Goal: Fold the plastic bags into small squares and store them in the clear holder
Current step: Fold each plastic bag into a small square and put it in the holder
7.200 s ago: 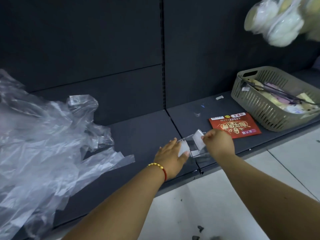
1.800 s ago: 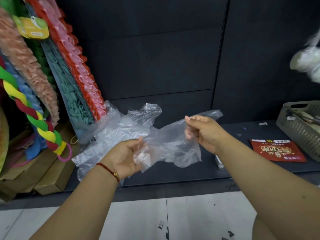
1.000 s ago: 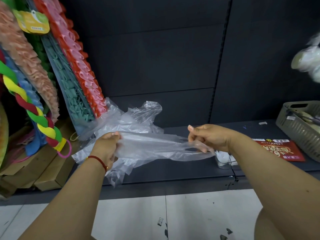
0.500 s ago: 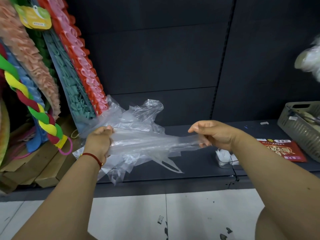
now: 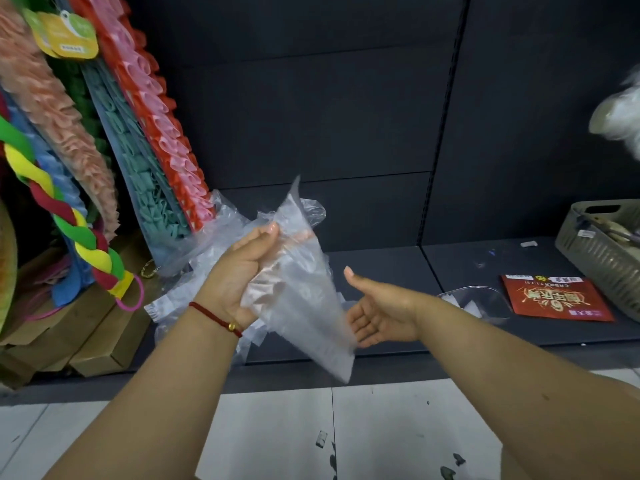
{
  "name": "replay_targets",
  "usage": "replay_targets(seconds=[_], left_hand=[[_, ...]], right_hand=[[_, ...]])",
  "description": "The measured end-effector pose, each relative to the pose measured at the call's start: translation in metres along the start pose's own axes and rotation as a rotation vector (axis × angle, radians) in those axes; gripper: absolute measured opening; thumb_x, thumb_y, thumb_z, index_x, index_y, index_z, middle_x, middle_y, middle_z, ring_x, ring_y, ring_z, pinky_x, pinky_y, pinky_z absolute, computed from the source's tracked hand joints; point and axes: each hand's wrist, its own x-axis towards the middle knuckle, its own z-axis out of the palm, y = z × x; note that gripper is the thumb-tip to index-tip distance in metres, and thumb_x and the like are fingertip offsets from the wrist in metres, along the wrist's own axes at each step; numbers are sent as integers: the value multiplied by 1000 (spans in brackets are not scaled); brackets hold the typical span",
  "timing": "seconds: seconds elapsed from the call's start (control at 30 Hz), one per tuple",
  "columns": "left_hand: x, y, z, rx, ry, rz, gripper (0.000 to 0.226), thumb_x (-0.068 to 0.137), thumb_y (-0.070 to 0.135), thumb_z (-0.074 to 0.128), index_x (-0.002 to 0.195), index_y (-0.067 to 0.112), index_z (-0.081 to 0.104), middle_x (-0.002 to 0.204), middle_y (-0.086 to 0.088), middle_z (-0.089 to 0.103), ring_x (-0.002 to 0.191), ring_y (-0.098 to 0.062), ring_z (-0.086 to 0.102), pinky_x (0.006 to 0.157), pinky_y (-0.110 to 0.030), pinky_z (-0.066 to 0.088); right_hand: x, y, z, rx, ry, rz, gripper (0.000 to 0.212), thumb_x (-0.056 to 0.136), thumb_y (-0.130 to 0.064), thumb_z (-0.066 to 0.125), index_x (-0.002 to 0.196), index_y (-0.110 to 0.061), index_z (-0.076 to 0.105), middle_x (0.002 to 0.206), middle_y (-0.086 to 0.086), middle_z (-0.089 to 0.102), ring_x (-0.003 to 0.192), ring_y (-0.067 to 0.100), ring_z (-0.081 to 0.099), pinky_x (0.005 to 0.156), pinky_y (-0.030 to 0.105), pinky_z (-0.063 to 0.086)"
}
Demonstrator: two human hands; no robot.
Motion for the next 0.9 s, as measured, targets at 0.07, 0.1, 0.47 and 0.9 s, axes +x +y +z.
replay_targets(seconds=[0.07, 0.1, 0.47, 0.9], left_hand=[[-1, 5, 0, -92, -9, 82, 74, 88, 35, 65, 145, -4, 36, 115, -16, 59, 106, -31, 60, 98, -49, 48], [-1, 8, -2, -109, -18, 104, 80, 84, 38, 70, 145, -3, 37, 122, -18, 56, 115, -34, 56, 100, -51, 46], [-7, 7, -36, 177, 213, 261, 13, 95, 19, 54, 84, 14, 51, 87, 0, 76, 76, -14, 67, 72, -23, 55], [-5, -2, -42, 443, 397, 432, 21, 90, -2, 62, 94, 17, 70, 80, 3, 74, 75, -7, 67, 75, -16, 56]], right_hand=[[1, 1, 3, 143, -63, 0, 105, 69, -87, 28, 111, 0, 69, 109, 18, 70, 107, 31, 65, 101, 38, 48], [1, 0, 4, 180, -96, 3, 107, 66, -89, 27, 110, -2, 70, 113, 20, 69, 111, 33, 63, 101, 40, 47], [-25, -37, -12, 699, 331, -666, 12, 87, -7, 62, 78, -7, 70, 72, 2, 73, 67, 10, 70, 66, 21, 58], [-30, -42, -14, 199, 697, -824, 27, 92, -14, 66, 109, -29, 52, 72, 0, 71, 68, 14, 69, 82, 33, 56]])
